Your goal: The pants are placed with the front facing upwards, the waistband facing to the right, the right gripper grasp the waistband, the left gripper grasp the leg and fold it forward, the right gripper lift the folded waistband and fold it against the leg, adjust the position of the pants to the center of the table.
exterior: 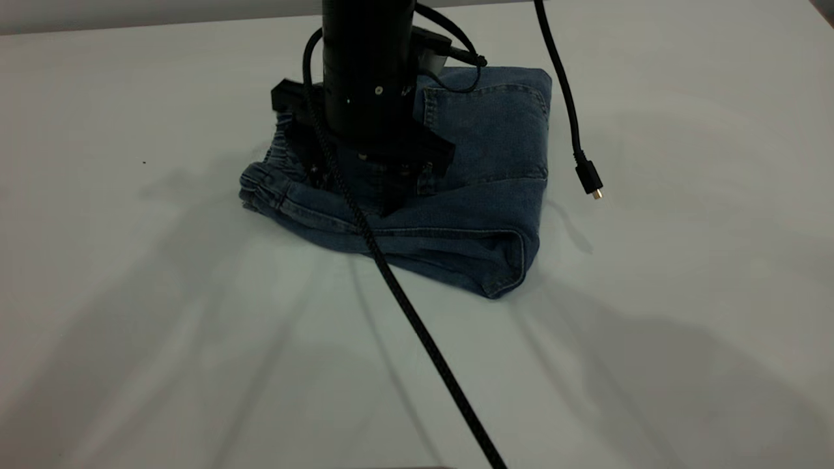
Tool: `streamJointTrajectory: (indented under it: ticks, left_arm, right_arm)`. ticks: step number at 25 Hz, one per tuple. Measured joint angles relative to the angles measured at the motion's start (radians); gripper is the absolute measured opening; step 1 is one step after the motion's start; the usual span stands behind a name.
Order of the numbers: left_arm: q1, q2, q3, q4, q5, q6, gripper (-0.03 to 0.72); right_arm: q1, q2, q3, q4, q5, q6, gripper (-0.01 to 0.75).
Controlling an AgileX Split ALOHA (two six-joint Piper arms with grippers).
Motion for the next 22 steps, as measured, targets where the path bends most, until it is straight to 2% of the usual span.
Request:
streamJointTrajectory:
  ticks: [7,13,22]
  left_arm:
    - [0.0,0.0,0.0,0.001,0.002,0.0,0.405]
    - [0.0,0.0,0.0,0.001,0.004,0.0,0.405]
    - [0.0,0.0,0.0,0.001,0.004,0.0,0.405]
  right_arm:
    - [0.052,0.0,-0.002,-0.101,0.071,-0.18,0.505]
    - [0.074,-0.002,-0.009,-0.213,0.196,-0.377,0.505]
    - [0.08,-0.002,-0.026,-0.222,0.225,-0.472,0.505]
